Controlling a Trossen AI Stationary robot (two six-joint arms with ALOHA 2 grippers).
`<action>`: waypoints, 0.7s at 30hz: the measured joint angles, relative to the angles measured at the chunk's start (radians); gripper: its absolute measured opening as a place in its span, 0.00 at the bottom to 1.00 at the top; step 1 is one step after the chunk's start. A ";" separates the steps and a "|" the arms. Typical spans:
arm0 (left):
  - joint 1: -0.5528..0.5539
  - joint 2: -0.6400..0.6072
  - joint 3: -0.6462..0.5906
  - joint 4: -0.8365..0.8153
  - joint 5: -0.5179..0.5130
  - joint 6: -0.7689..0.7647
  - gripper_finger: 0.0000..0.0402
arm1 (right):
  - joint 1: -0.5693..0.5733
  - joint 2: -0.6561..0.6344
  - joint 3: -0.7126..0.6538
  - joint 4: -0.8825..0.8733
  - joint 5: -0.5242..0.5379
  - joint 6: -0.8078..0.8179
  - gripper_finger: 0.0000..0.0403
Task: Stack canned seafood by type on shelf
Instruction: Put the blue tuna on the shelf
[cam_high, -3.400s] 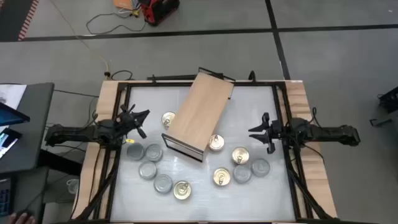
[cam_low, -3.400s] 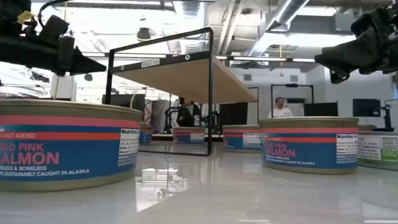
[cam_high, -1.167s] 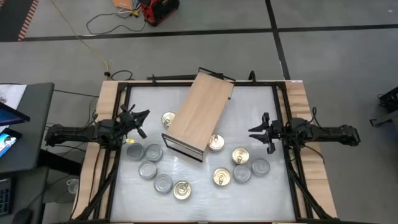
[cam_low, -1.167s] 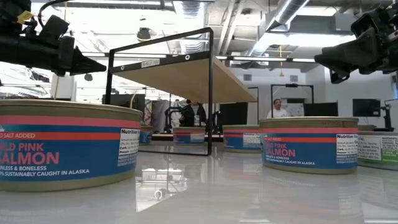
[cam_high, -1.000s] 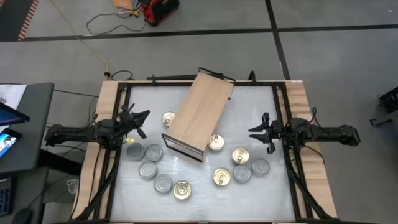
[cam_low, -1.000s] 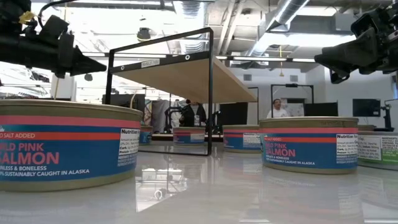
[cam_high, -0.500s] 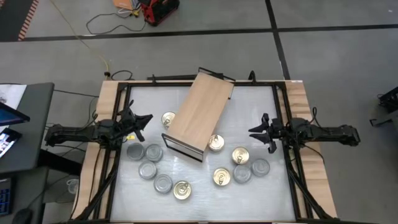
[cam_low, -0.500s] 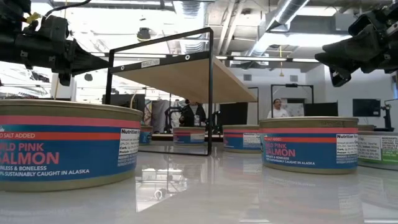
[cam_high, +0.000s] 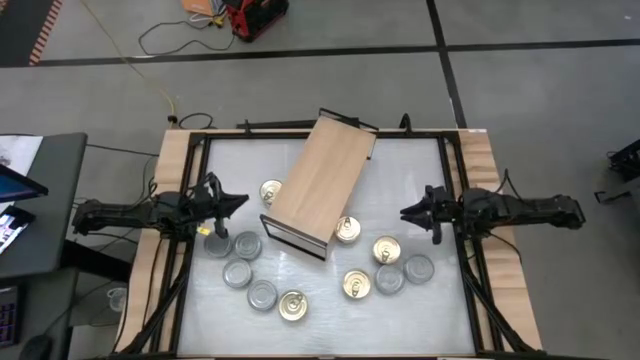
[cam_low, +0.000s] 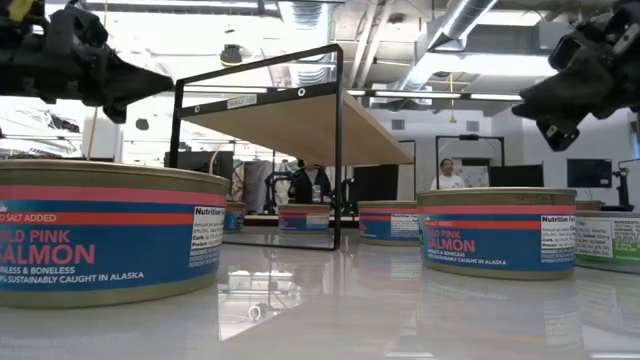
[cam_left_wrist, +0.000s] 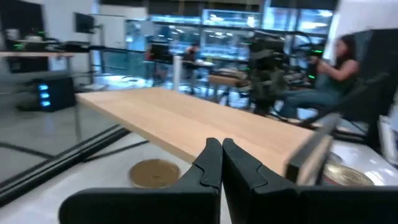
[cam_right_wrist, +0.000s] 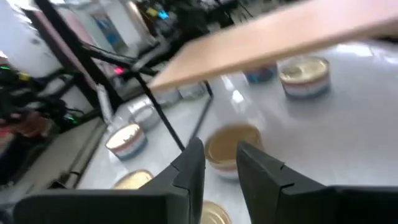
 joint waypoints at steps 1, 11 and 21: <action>0.000 0.000 0.000 -0.007 0.009 0.000 0.00 | 0.001 0.029 0.013 -0.024 0.005 0.015 0.28; -0.003 0.005 0.036 -0.047 0.305 -0.030 0.00 | 0.059 0.403 0.184 -0.166 0.005 0.109 0.26; -0.090 0.024 0.115 -0.093 0.355 -0.024 0.11 | 0.148 0.806 0.378 -0.244 0.005 0.109 0.30</action>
